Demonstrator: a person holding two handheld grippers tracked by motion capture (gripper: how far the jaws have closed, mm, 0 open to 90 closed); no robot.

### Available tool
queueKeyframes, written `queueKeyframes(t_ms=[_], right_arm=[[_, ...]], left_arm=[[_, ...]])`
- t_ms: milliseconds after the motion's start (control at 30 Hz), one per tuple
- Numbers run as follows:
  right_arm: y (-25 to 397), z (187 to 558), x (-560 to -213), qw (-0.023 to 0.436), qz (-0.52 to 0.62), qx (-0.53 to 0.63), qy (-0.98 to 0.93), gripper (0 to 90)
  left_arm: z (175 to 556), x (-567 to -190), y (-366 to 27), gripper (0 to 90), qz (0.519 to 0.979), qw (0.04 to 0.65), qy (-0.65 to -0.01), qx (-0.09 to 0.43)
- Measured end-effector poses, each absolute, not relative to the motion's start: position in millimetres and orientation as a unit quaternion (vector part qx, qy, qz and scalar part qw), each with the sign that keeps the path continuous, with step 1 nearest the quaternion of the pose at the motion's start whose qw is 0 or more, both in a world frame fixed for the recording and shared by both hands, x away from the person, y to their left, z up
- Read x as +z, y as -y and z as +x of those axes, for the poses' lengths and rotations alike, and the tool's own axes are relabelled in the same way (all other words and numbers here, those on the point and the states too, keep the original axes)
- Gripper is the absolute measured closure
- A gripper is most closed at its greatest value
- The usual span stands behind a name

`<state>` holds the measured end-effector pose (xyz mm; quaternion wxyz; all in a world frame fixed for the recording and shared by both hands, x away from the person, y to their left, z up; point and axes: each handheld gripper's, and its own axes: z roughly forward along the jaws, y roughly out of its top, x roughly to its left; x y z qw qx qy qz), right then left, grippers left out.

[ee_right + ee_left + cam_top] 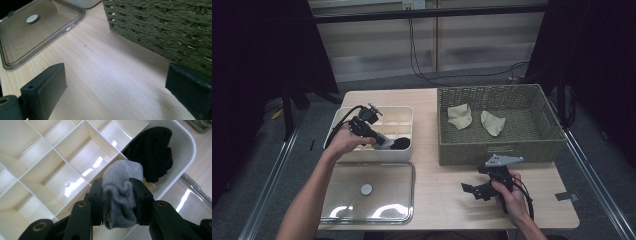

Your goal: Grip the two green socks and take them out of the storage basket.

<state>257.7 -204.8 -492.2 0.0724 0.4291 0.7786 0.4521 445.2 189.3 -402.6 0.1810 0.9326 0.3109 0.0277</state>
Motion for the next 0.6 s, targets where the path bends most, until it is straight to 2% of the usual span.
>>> queueKeyframes(t_ms=[600], right_arm=[[204.1,258.2,-492.6,0.072,0.428,0.452,-0.779,3.1]], left_arm=[[449.3,-420.4,-168.9,66.3,0.942,0.156,-0.296,0.01]])
